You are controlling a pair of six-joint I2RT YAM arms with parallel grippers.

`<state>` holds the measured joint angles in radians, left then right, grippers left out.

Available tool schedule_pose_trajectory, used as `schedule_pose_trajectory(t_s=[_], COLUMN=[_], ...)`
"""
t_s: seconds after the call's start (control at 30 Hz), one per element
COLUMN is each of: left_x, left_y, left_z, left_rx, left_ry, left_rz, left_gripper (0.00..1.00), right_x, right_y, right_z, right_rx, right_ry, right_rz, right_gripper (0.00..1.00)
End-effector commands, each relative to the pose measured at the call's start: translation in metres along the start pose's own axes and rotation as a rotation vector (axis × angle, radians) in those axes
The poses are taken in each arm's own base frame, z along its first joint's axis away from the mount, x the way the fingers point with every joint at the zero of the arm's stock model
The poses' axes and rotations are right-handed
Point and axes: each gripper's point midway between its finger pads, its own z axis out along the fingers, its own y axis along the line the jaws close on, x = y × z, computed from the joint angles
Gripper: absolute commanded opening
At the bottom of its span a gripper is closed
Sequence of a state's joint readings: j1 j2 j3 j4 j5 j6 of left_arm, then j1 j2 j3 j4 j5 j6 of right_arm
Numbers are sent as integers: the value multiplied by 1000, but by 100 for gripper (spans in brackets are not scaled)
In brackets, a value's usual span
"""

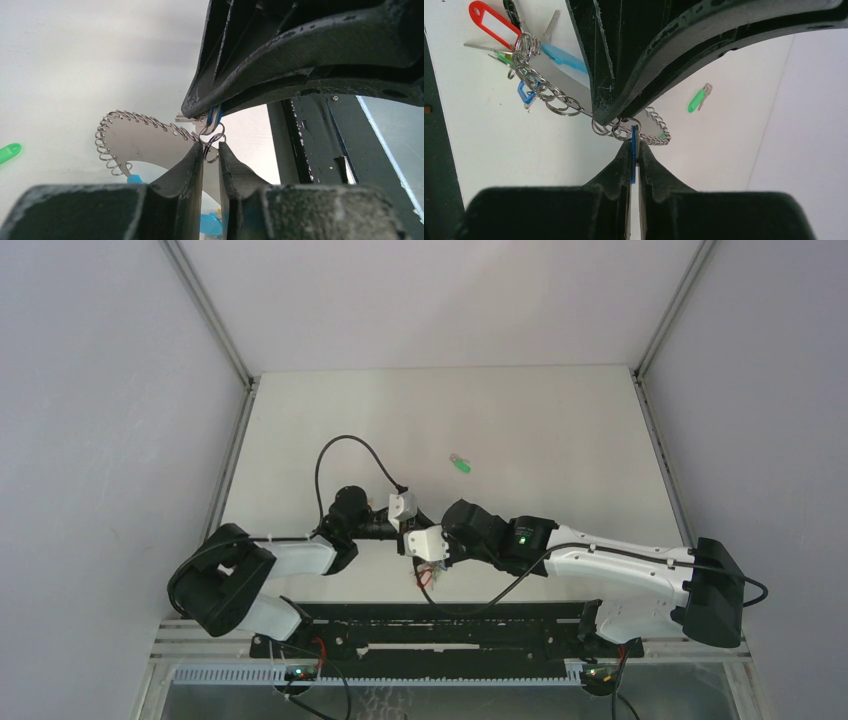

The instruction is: Put the keys on the keyring

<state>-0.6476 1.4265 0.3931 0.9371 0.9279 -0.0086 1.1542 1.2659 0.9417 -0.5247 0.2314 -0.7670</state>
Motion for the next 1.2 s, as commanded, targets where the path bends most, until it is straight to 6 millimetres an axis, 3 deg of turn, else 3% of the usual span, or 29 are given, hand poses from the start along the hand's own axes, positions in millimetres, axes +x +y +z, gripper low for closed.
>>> schedule_pose_trajectory(t_s=[0.0,0.27,0.43,0.8,1.17], left_x=[-25,-30,-31,-24,-20], left_y=[-2,-3,8,31,38], left_z=[2,5,1,-16,-18], left_rx=[26,41,-56,-286,-367], left_ry=[-43,-51,-64,-76,-115], left_rz=[57,29,19,-7,-34], left_gripper=[19,0,0,0,0], right_x=[-13,-11,-1,20,37], right_y=[-27,-29,-24,14,29], right_z=[-12,-14,-14,-5,7], right_rx=[96,106,102,-49,-123], right_ry=[-38,-32,8,63,119], right_rz=[38,56,133,458,618], right_gripper=[0,0,0,0,0])
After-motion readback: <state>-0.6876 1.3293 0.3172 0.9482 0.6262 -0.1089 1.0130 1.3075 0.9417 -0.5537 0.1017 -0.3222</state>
